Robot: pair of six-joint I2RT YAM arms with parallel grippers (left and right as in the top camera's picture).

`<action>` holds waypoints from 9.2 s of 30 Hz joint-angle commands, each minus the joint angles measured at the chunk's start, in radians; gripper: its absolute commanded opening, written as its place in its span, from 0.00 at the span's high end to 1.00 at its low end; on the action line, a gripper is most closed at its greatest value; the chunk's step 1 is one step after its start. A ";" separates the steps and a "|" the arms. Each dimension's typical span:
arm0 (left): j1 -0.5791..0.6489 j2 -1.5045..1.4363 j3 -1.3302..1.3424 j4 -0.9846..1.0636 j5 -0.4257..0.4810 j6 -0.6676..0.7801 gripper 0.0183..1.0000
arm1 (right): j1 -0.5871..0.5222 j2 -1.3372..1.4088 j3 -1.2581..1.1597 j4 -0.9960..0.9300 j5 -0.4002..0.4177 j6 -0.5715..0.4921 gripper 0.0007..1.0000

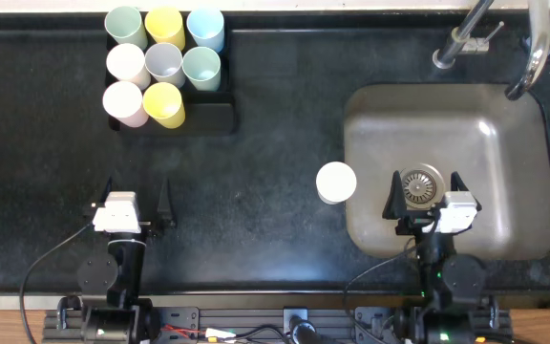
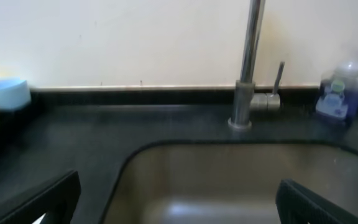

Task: Store Cups

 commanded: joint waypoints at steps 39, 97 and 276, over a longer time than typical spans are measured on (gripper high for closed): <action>0.003 -0.009 0.000 -0.004 0.012 0.023 0.00 | 0.290 1.678 1.302 -1.068 -0.019 -0.365 0.00; 0.003 -0.009 0.000 -0.004 0.012 0.023 0.00 | 0.713 2.213 2.556 -1.293 0.056 -0.127 0.96; 0.003 -0.009 0.000 -0.004 0.012 0.023 0.00 | -0.031 -0.052 -0.129 0.166 0.165 0.272 0.00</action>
